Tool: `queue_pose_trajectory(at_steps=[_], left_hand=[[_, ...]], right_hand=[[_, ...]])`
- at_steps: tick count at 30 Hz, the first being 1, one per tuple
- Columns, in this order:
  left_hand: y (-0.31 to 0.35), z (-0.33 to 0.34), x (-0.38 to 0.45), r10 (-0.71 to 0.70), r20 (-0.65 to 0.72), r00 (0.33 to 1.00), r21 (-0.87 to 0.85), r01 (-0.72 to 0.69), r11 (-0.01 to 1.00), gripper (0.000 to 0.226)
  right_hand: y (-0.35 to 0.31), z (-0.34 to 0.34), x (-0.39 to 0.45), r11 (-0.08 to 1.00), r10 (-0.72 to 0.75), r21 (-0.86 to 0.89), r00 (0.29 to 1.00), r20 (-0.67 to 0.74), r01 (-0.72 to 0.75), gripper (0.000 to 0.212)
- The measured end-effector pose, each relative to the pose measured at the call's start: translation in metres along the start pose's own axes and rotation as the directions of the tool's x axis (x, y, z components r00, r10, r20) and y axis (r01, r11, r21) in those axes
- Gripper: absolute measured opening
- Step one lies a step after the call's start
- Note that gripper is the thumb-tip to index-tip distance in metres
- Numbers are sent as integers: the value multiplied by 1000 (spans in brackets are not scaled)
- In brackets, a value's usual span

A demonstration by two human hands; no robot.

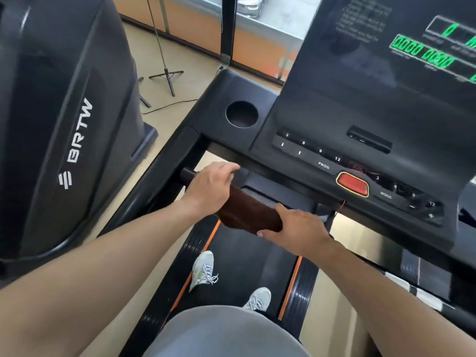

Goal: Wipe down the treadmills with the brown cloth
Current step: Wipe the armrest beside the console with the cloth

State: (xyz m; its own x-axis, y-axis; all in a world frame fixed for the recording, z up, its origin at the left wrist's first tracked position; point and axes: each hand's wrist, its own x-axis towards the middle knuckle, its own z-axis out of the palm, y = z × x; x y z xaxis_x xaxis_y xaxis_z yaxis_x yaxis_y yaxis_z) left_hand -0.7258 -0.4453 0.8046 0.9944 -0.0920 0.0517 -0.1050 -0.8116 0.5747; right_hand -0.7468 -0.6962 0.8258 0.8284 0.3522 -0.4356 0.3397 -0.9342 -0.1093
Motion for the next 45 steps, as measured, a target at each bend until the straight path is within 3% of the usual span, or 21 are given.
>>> queue_pose_trajectory(at_steps=[3,6,8,11,15,18,20,24,26,29,34,37,38,40,42,45], left_hand=[[-25,-26,-2,29,-172,985,134,-6,991,36],[-57,-60,0,-101,-223,970,211,149,966,40],[-73,-72,1,-217,-225,950,205,264,943,43],[-80,-76,0,-441,-183,878,32,454,890,51],[-77,-75,4,-457,-183,870,39,471,881,49],[-74,-77,4,-445,-177,878,96,466,880,49],[-71,-77,4,-450,-164,878,106,469,877,49],[-68,-77,1,-440,-153,885,174,462,870,51],[-67,-75,-1,-388,-140,911,257,412,875,55],[-67,-72,-3,-303,-107,947,346,322,881,64],[-69,-70,-3,-313,-133,940,332,340,880,65],[-69,-70,-2,-311,-160,937,306,347,887,64],[-69,-70,-2,-312,-165,936,300,349,888,63],[-71,-70,0,-322,-164,933,280,357,891,63],[-71,-72,0,-339,-159,927,266,371,890,62],[-71,-74,2,-349,-166,922,252,382,889,58]], right_hand=[[-20,-3,16,999,-36,-15,999,-1,36,60],[-56,-5,39,993,-99,61,993,-66,103,52],[-82,-7,57,986,-142,72,981,-129,152,48],[-123,-8,83,968,-229,43,940,-253,247,49],[-151,-10,104,960,-262,20,919,-295,280,52],[-161,-16,112,975,-192,73,957,-216,212,64],[-162,-26,119,965,-158,199,985,-75,170,64],[-148,-44,126,899,-211,425,955,208,106,32],[-138,-43,125,878,-193,477,944,266,45,25],[-121,-37,112,900,-163,435,949,269,31,27],[-58,-34,66,951,-67,307,931,359,-50,28],[-32,-36,47,965,-32,244,883,467,-94,55],[-34,-38,45,961,-55,269,907,418,-66,72],[-55,-40,48,927,-119,372,977,178,45,96],[-93,-37,56,937,-211,290,977,35,192,96],[-136,-17,73,982,-187,-2,976,-111,188,81]])
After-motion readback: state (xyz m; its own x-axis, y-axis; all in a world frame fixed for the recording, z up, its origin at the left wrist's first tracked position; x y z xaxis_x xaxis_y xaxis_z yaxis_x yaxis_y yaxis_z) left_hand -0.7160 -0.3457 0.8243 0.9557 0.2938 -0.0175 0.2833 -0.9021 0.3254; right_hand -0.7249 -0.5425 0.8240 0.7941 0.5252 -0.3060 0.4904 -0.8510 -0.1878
